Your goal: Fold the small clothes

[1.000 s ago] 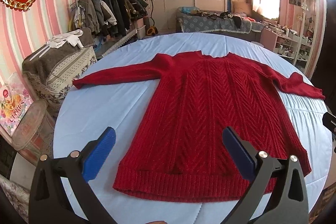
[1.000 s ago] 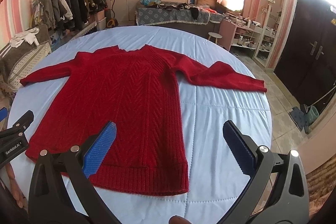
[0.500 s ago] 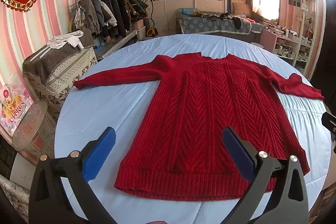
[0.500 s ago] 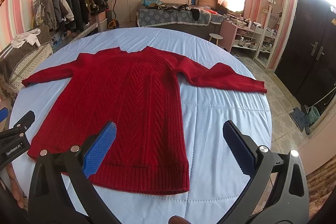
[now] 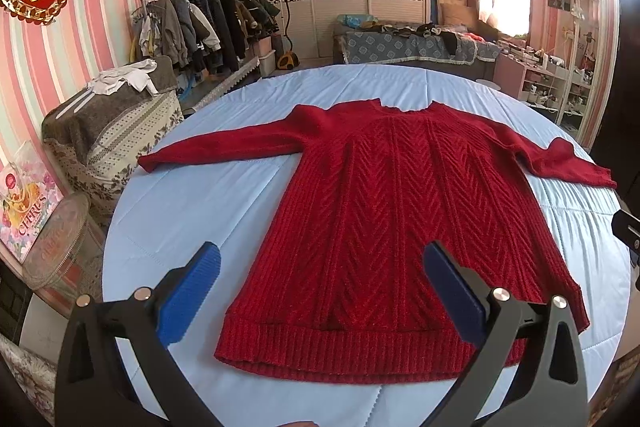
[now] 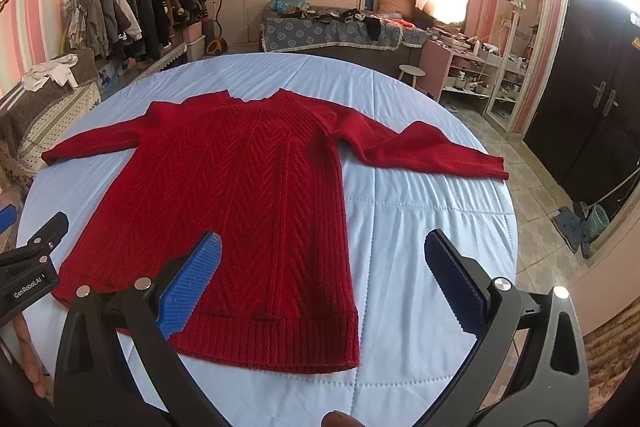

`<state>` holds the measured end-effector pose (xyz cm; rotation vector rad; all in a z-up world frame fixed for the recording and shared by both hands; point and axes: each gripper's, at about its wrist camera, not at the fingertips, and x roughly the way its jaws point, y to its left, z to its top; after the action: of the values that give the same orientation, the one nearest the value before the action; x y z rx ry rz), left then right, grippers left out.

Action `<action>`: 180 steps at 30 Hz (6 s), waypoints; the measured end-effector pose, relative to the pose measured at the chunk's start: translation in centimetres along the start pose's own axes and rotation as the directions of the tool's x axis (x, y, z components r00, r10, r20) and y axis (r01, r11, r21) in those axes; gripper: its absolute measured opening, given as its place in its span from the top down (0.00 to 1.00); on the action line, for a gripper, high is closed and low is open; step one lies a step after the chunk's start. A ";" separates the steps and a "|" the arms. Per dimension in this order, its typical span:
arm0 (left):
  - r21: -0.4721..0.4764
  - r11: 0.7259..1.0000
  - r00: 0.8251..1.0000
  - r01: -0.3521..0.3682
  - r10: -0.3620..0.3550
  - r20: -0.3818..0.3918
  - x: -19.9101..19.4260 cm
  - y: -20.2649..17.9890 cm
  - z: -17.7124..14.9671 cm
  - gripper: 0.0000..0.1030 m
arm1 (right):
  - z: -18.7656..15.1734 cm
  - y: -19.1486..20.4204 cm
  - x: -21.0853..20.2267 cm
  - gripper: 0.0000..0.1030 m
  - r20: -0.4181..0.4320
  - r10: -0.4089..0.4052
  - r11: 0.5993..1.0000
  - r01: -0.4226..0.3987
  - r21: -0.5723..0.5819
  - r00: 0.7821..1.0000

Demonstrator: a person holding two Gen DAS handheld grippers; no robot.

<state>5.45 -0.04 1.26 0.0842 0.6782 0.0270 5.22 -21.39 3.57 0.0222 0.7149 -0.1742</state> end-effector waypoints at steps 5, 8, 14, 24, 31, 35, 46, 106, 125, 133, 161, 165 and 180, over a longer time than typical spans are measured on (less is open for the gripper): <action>0.000 1.000 1.000 0.002 -0.002 -0.001 0.1 -0.1 0.0 0.01 | 0.2 -0.1 0.0 0.03 -0.001 0.003 1.000 -0.003 0.003 1.000; 0.000 1.000 1.000 0.002 -0.002 -0.002 0.1 -0.1 0.0 0.01 | 0.4 -0.2 0.0 0.03 -0.001 -0.001 1.000 0.001 0.000 1.000; 0.001 1.000 1.000 0.002 -0.002 -0.003 0.5 -0.4 0.2 0.01 | 0.7 -0.4 0.4 0.03 -0.003 -0.006 1.000 0.006 -0.004 1.000; 0.001 1.000 1.000 0.002 -0.002 -0.003 0.7 -0.5 0.3 0.01 | 0.9 -0.3 0.8 0.03 -0.005 0.000 1.000 0.000 -0.007 1.000; -0.005 1.000 1.000 -0.006 0.006 -0.007 1.4 -0.4 0.5 0.01 | 1.5 0.1 1.4 0.03 -0.008 0.000 1.000 0.000 -0.015 1.000; -0.005 1.000 1.000 -0.008 0.008 -0.007 1.6 -0.3 0.6 0.01 | 1.6 0.3 1.6 0.03 -0.008 0.002 1.000 -0.002 -0.015 1.000; -0.004 1.000 1.000 -0.017 0.017 -0.020 2.7 0.0 0.9 0.01 | 2.2 0.6 3.1 0.03 -0.015 -0.001 1.000 0.001 -0.014 1.000; 0.080 0.996 0.999 0.037 -0.034 -0.043 13.3 -12.3 7.6 0.01 | 8.3 -34.7 28.9 0.85 -0.394 -0.039 0.937 0.171 0.306 0.918; -0.014 0.999 0.999 -0.029 0.028 -0.022 12.6 -4.2 8.5 0.01 | 22.3 -15.8 18.2 0.90 -0.006 0.241 0.962 -0.238 0.130 0.970; -0.075 0.994 0.997 -0.076 0.074 -0.023 12.4 1.6 8.0 0.01 | 26.7 0.0 20.3 0.90 -0.053 0.367 0.928 -0.369 -0.052 0.929; -0.134 0.980 0.989 -0.145 0.140 -0.047 16.8 12.5 9.3 0.01 | 18.4 26.5 34.6 0.89 -0.306 0.313 0.889 -0.391 -0.240 0.899; -0.156 0.981 0.993 -0.117 0.111 -0.046 19.8 14.0 11.6 0.01 | 18.1 27.0 35.1 0.89 -0.303 0.302 0.895 -0.378 -0.237 0.904; -0.133 0.987 0.996 -0.091 0.090 -0.010 23.6 14.8 14.1 0.01 | 17.8 27.3 33.9 0.43 -0.278 0.338 0.895 -0.399 -0.198 0.899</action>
<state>32.76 15.00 -1.30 -0.0141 0.6745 0.1599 46.49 -1.07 -6.19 -0.0633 0.9541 0.2941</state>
